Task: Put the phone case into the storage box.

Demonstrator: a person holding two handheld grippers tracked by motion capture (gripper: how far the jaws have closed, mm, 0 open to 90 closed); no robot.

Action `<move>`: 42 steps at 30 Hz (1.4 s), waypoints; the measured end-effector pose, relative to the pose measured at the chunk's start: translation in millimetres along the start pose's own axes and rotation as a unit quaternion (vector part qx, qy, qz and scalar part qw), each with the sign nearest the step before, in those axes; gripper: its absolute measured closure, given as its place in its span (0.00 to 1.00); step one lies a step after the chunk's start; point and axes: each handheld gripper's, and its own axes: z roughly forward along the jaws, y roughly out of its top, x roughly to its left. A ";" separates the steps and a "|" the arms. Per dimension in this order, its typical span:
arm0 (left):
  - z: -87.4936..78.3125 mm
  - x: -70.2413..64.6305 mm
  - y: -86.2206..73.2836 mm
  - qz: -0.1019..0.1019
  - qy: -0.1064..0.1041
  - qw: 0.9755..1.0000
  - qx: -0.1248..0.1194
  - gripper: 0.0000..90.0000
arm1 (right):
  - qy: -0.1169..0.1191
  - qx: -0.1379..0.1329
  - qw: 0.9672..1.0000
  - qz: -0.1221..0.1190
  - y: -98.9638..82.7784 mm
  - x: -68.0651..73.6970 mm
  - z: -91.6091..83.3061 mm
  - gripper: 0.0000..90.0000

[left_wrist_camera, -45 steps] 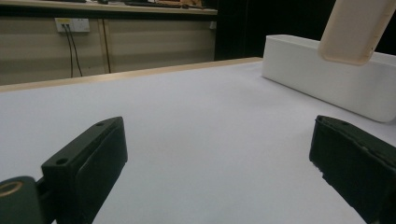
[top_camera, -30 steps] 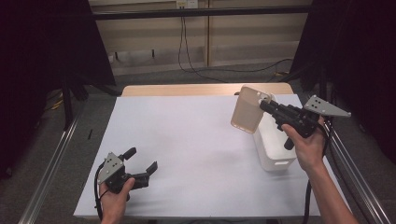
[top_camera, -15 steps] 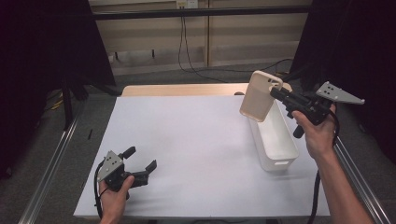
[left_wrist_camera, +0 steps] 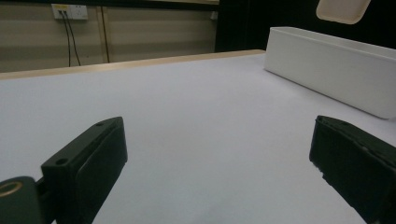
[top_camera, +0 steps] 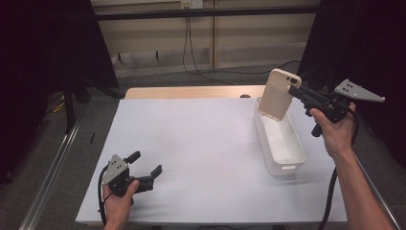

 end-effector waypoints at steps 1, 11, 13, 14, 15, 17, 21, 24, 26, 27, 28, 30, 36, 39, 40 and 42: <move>0.2 0.0 0.0 -0.001 -0.001 1.000 0.000 0.05 | -0.002 0.002 1.000 -0.001 -1.1 -2.6 0.0 0.90; 3.3 -0.5 2.4 0.007 -0.003 1.000 -0.003 0.05 | -0.018 0.019 1.000 -0.007 -8.7 -21.9 7.8 0.90; 3.6 -0.2 2.4 0.007 -0.003 1.000 -0.001 0.05 | -0.021 0.022 1.000 -0.005 -11.0 -26.1 9.4 0.90; 3.6 0.0 2.3 0.007 -0.003 1.000 -0.001 0.05 | -0.022 0.024 0.999 -0.005 -12.2 -28.4 10.3 0.90; 3.6 -0.1 2.3 0.008 -0.003 1.000 -0.001 0.05 | -0.024 0.025 0.999 -0.004 -13.8 -31.0 11.0 0.90; 3.5 -0.3 2.4 0.008 -0.004 1.000 -0.002 0.05 | -0.025 0.027 0.999 -0.003 -16.5 -34.3 12.1 0.90; 3.3 0.1 2.5 0.009 -0.002 1.000 -0.002 0.05 | -0.025 0.033 0.999 -0.001 -22.9 -38.9 16.4 0.90; 3.6 0.1 2.4 0.008 -0.001 1.000 -0.001 0.05 | -0.024 0.034 0.999 0.001 -26.2 -41.6 19.8 0.90; 3.7 0.2 2.2 0.010 -0.003 1.000 0.000 0.05 | -0.025 0.037 0.999 0.001 -28.3 -43.2 21.7 0.90; 3.9 0.5 2.1 0.011 -0.004 1.000 0.000 0.05 | -0.025 0.038 0.999 0.003 -29.7 -44.0 22.7 0.90; 4.3 0.4 1.8 0.008 -0.004 1.000 0.000 0.05 | -0.025 0.038 0.999 0.001 -30.8 -44.8 23.6 0.90; 5.3 0.5 1.6 0.007 -0.004 1.000 0.001 0.05 | -0.025 0.040 0.999 0.002 -32.3 -46.0 25.4 0.90; 8.4 0.1 1.7 0.009 -0.004 1.000 0.003 0.05 | -0.026 0.042 0.999 0.002 -38.3 -48.9 31.5 0.90; 9.2 0.1 1.9 0.011 -0.008 1.000 0.002 0.05 | -0.024 0.047 0.999 0.000 -42.1 -51.1 33.8 0.90; 9.1 0.2 2.1 0.012 -0.009 1.000 0.003 0.05 | -0.025 0.048 0.999 0.000 -43.5 -52.0 34.7 0.90; 8.9 0.4 2.3 0.013 -0.008 1.000 0.002 0.05 | -0.026 0.049 0.998 0.002 -46.9 -53.2 37.1 0.90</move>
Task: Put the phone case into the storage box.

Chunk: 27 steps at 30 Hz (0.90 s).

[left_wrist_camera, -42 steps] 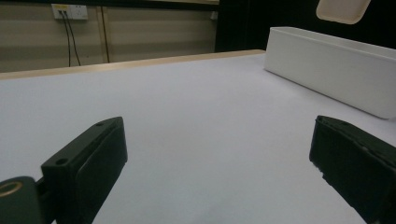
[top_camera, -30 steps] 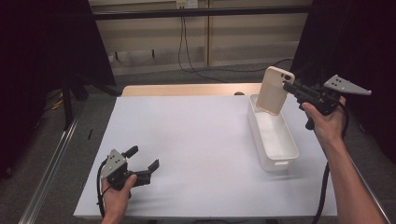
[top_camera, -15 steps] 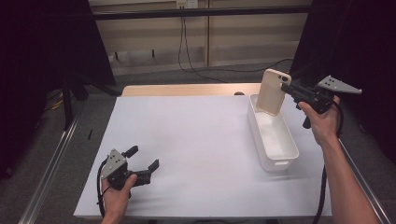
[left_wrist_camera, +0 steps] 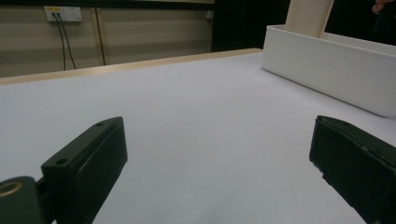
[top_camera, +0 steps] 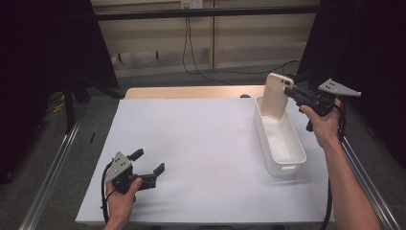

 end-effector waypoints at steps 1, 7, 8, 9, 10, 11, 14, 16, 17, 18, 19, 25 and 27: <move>-0.1 0.2 0.0 0.000 0.000 1.000 0.000 0.05 | 0.001 -0.001 1.000 0.000 -1.6 -0.5 1.6 0.90; 0.1 0.3 0.3 -0.001 -0.002 1.000 -0.001 0.05 | 0.002 0.007 1.000 -0.003 -9.0 -1.4 9.7 0.90; 0.0 0.3 0.2 -0.001 -0.002 1.000 -0.001 0.05 | 0.004 0.008 1.000 -0.001 -9.8 -1.2 10.7 0.90; -0.1 0.2 0.2 -0.001 -0.002 1.000 -0.002 0.05 | 0.004 0.007 1.000 -0.002 -10.7 -1.2 11.6 0.90; -0.1 0.2 0.3 0.001 -0.003 1.000 -0.001 0.05 | 0.003 0.008 1.000 -0.001 -11.7 -1.5 12.2 0.90; -0.1 0.0 0.2 0.002 -0.002 1.000 0.000 0.05 | 0.003 0.008 1.000 -0.001 -12.6 -1.9 13.1 0.90; 0.5 -0.7 -0.2 -0.001 -0.002 1.000 0.001 0.05 | 0.001 0.012 1.000 0.001 -15.1 -3.1 15.1 0.90; 0.8 -0.7 -0.1 0.002 -0.004 1.000 0.001 0.05 | -0.001 0.013 1.000 0.000 -16.6 -4.0 16.4 0.90; 0.8 -0.5 -0.1 0.003 -0.004 1.000 0.001 0.05 | -0.003 0.015 1.000 -0.002 -17.5 -4.6 16.8 0.90; 1.2 -0.6 -0.2 0.002 -0.005 1.000 0.001 0.05 | -0.003 0.015 1.000 -0.002 -17.8 -4.9 17.3 0.90; 1.2 -0.6 -0.2 0.003 -0.004 1.000 0.002 0.05 | -0.003 0.015 1.000 -0.002 -18.5 -5.4 17.9 0.90; 1.8 -0.2 -0.2 0.000 -0.003 1.000 0.001 0.05 | -0.006 0.020 1.000 -0.002 -23.4 -9.5 21.3 0.90; 1.8 -0.1 -0.2 0.000 -0.003 1.000 0.001 0.05 | -0.006 0.020 1.000 -0.003 -24.7 -10.2 23.1 0.90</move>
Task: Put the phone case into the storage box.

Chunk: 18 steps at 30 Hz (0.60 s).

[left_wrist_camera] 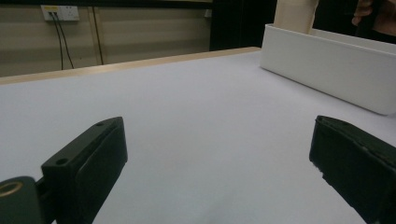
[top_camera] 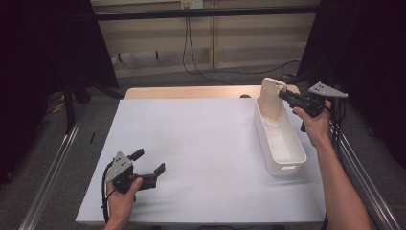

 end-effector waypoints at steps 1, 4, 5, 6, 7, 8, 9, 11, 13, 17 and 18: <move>0.1 0.0 0.0 0.001 0.000 1.000 0.000 0.05 | 0.001 0.002 1.000 -0.001 -0.5 -0.2 0.6 0.90; 0.4 0.4 -0.2 0.004 -0.001 1.000 0.003 0.05 | -0.001 0.003 1.000 -0.001 -2.1 -1.6 2.9 0.90; 0.5 0.1 -0.2 0.004 -0.002 1.000 0.003 0.05 | -0.001 0.002 1.000 0.000 -2.6 -2.1 3.8 0.90; 0.6 -0.4 -0.3 0.003 0.000 1.000 0.003 0.05 | -0.003 0.002 1.000 -0.001 -3.4 -2.9 4.6 0.90; 0.8 -0.2 -0.3 0.005 -0.001 1.000 0.005 0.05 | -0.003 0.002 1.000 0.003 -4.1 -3.4 5.4 0.90; 1.0 -0.8 -0.5 0.002 -0.003 1.000 0.004 0.05 | -0.003 0.002 1.000 0.003 -4.9 -4.1 6.1 0.90; 1.1 -0.7 -0.6 0.003 -0.002 1.000 0.005 0.05 | -0.004 0.003 1.000 0.002 -5.6 -4.6 6.6 0.90; 1.6 -0.3 -0.5 0.004 -0.002 1.000 0.004 0.05 | -0.003 0.003 1.000 0.005 -6.5 -5.1 7.6 0.90; 2.4 0.2 -0.6 0.004 -0.001 1.000 0.006 0.05 | -0.003 0.003 1.000 0.004 -6.7 -5.1 8.4 0.90; 3.1 -0.5 -0.8 0.004 -0.002 1.000 0.007 0.05 | -0.002 0.004 1.000 0.006 -7.0 -5.4 10.6 0.90; 3.3 -0.6 -0.7 0.007 -0.003 1.000 0.007 0.05 | -0.002 0.004 1.000 0.006 -7.6 -5.8 10.7 0.90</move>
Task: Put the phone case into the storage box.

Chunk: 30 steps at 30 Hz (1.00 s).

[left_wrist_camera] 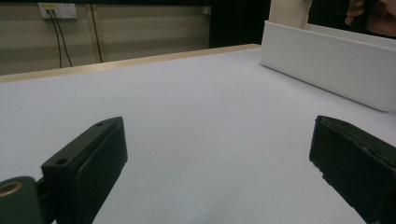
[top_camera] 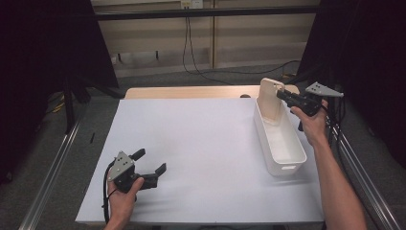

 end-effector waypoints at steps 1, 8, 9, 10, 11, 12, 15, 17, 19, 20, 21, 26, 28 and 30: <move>0.0 -0.4 0.0 0.000 -0.001 1.000 0.000 0.05 | 0.001 0.001 1.000 -0.002 -0.5 -0.3 0.2 0.90; 0.7 -1.1 -0.4 0.000 0.000 1.000 0.002 0.05 | 0.001 0.003 1.000 -0.001 -2.0 -0.7 1.6 0.90; 1.0 -1.0 -0.5 0.001 -0.001 1.000 0.002 0.05 | 0.003 0.005 1.000 -0.004 -2.2 -0.7 2.2 0.90; 1.2 -1.1 -0.5 0.001 -0.001 1.000 0.002 0.05 | 0.003 0.005 1.000 -0.003 -2.3 0.0 2.7 0.90; 1.2 -1.2 -0.5 0.003 -0.001 1.000 0.002 0.05 | 0.003 0.005 1.000 -0.004 -2.7 0.1 3.2 0.90; 1.3 -1.5 -0.6 0.002 -0.002 1.000 0.003 0.05 | 0.006 0.008 1.000 -0.006 -3.2 0.3 3.6 0.90; 1.9 -1.3 -0.7 0.001 0.000 1.000 0.003 0.05 | 0.006 0.011 1.000 -0.009 -4.7 1.1 5.9 0.90; 2.6 -0.2 -0.5 0.005 0.000 1.000 0.003 0.05 | 0.004 0.011 1.000 -0.007 -5.3 0.9 7.4 0.90; 2.9 0.0 -0.4 0.006 0.000 1.000 0.002 0.05 | 0.003 0.014 1.000 -0.007 -6.5 -0.3 8.1 0.90; 2.9 0.0 -0.4 0.006 0.000 1.000 0.003 0.05 | 0.001 0.015 1.000 -0.005 -7.0 -0.8 8.0 0.90; 2.9 -0.1 -0.5 0.006 0.000 1.000 0.002 0.05 | 0.001 0.015 1.000 -0.007 -7.4 -1.8 8.0 0.90; 3.5 -0.5 -0.5 0.004 -0.001 1.000 0.003 0.05 | -0.004 0.018 1.000 -0.008 -7.7 -4.3 9.0 0.90; 3.9 -0.5 -0.7 0.003 0.000 1.000 0.004 0.05 | -0.005 0.018 1.000 -0.009 -7.9 -4.6 9.4 0.90; 4.7 -0.5 -0.8 0.004 -0.001 1.000 0.006 0.05 | -0.005 0.019 1.000 -0.010 -7.3 -5.1 9.8 0.90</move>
